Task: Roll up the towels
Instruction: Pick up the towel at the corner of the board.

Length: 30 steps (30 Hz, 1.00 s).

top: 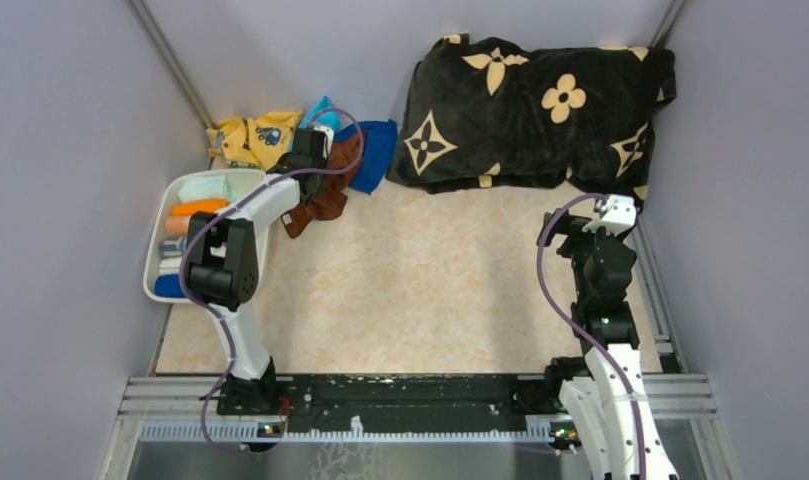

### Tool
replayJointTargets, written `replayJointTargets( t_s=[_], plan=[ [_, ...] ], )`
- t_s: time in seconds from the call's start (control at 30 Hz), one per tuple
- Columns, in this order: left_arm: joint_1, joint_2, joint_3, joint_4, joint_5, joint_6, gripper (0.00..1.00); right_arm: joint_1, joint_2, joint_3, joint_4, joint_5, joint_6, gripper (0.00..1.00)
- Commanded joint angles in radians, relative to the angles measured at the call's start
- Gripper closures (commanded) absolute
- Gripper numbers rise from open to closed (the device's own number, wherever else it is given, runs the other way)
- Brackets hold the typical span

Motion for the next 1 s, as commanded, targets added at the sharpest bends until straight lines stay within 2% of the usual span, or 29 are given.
replayJointTargets(
  t_s=[0.0, 0.13, 0.17, 0.37, 0.47, 0.7, 0.8, 0.97],
  plan=[
    [-0.004, 0.020, 0.001, 0.036, -0.015, 0.027, 0.72, 0.007, -0.001, 0.015, 0.042, -0.015, -0.010, 0.01],
    [-0.004, 0.020, 0.033, 0.022, -0.019, 0.034, 0.99, 0.007, -0.001, 0.015, 0.041, -0.016, -0.010, 0.01],
    [-0.005, 0.008, 0.044, 0.016, -0.018, 0.033, 1.00, 0.007, -0.001, 0.015, 0.041, -0.015, -0.010, 0.01],
    [-0.005, -0.109, 0.140, -0.021, -0.013, 0.056, 1.00, 0.007, -0.002, 0.014, 0.042, -0.014, -0.012, 0.01],
    [-0.004, -0.160, 0.188, 0.018, -0.017, 0.093, 1.00, 0.007, 0.000, 0.013, 0.045, -0.016, -0.013, 0.01],
    [0.003, -0.107, 0.505, -0.032, 0.016, 0.106, 1.00, 0.008, -0.001, 0.014, 0.044, -0.016, -0.012, 0.01],
    [0.004, -0.130, 0.530, 0.021, 0.058, 0.093, 1.00, 0.007, -0.005, 0.015, 0.041, -0.013, -0.012, 0.01],
    [-0.004, -0.129, 0.611, -0.002, 0.096, 0.091, 1.00, 0.008, -0.007, 0.015, 0.043, -0.013, -0.013, 0.01]
  ],
)
